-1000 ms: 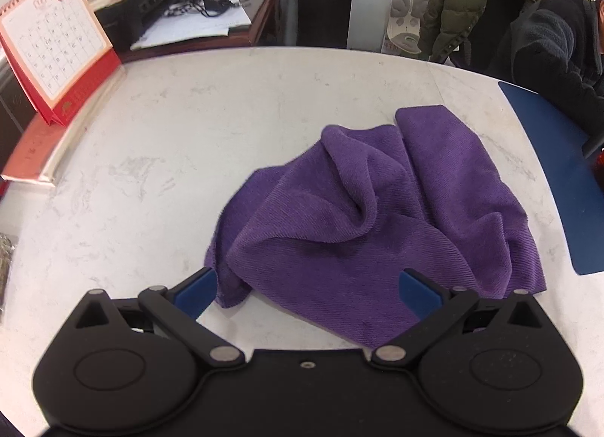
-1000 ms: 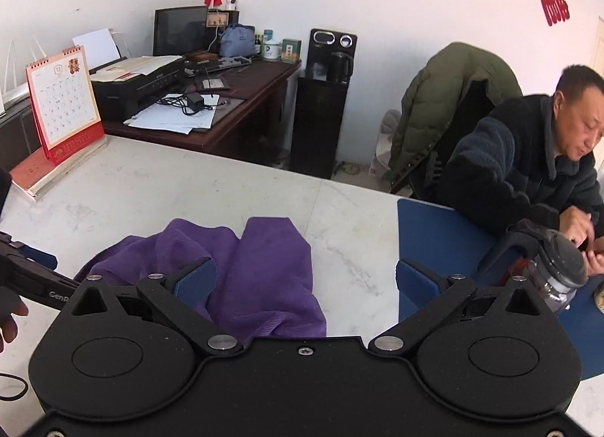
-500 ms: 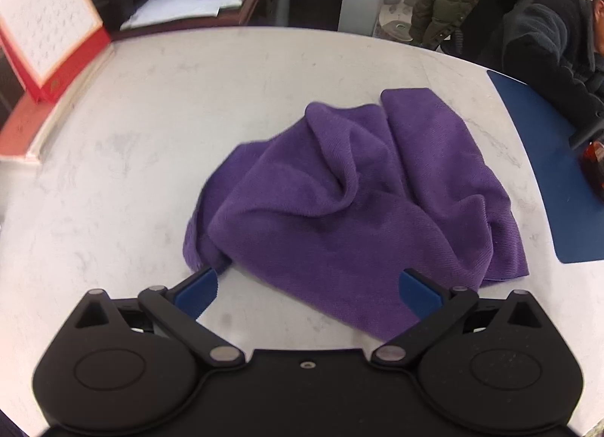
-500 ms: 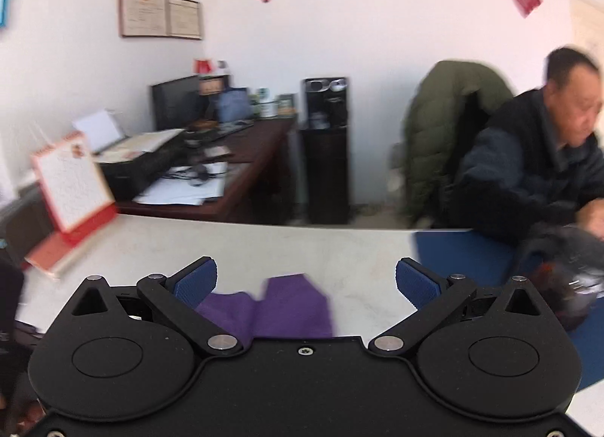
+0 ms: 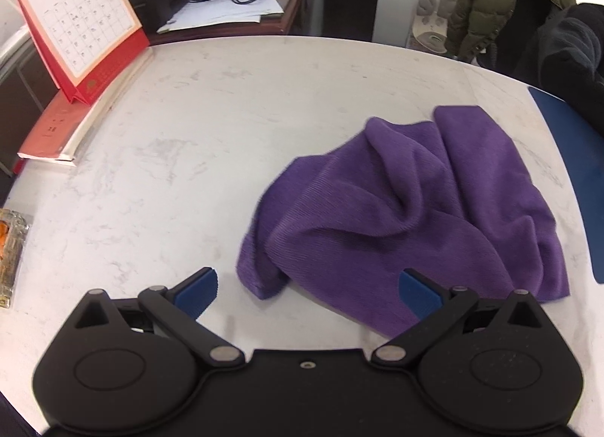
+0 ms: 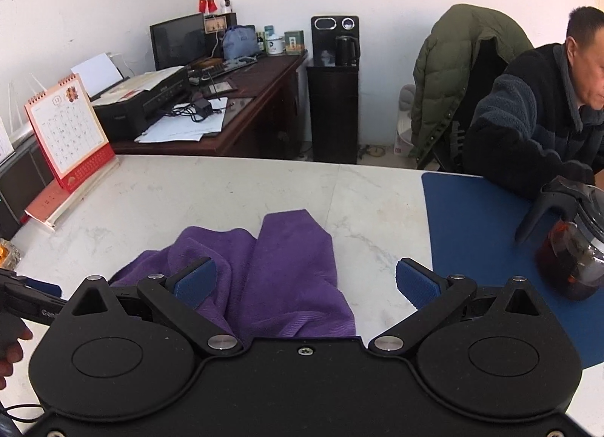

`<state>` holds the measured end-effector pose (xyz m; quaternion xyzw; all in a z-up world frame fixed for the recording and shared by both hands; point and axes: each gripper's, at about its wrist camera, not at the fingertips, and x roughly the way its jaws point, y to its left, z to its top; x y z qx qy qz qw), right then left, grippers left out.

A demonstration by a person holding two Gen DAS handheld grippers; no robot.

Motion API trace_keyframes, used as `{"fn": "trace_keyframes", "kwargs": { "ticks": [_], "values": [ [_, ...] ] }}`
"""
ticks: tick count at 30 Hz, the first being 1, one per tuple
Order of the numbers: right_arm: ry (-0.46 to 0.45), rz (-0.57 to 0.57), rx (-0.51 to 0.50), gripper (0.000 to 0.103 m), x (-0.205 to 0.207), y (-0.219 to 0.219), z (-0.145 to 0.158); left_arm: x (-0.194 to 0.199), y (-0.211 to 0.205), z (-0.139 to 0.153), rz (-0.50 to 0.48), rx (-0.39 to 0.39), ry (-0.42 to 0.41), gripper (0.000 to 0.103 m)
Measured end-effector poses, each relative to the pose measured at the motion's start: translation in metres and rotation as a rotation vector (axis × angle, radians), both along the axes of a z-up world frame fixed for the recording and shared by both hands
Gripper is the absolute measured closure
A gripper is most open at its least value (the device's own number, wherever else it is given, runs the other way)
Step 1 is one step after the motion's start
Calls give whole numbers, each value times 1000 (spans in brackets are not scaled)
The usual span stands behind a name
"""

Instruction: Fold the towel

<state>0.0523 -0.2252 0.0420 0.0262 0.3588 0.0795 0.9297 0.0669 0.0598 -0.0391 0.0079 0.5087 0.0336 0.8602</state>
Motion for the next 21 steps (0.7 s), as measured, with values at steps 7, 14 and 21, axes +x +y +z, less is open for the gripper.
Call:
{"fn": "trace_keyframes", "kwargs": {
  "ticks": [7, 14, 21],
  "values": [
    [12, -11, -50, 0, 15, 7, -11, 14, 11, -3, 5, 26, -25, 0],
    [40, -34, -66, 0, 33, -2, -23, 36, 44, -12, 67, 31, -47, 0],
    [72, -77, -116, 0, 52, -11, -44, 64, 61, -26, 77, 101, -82, 4]
  ]
}}
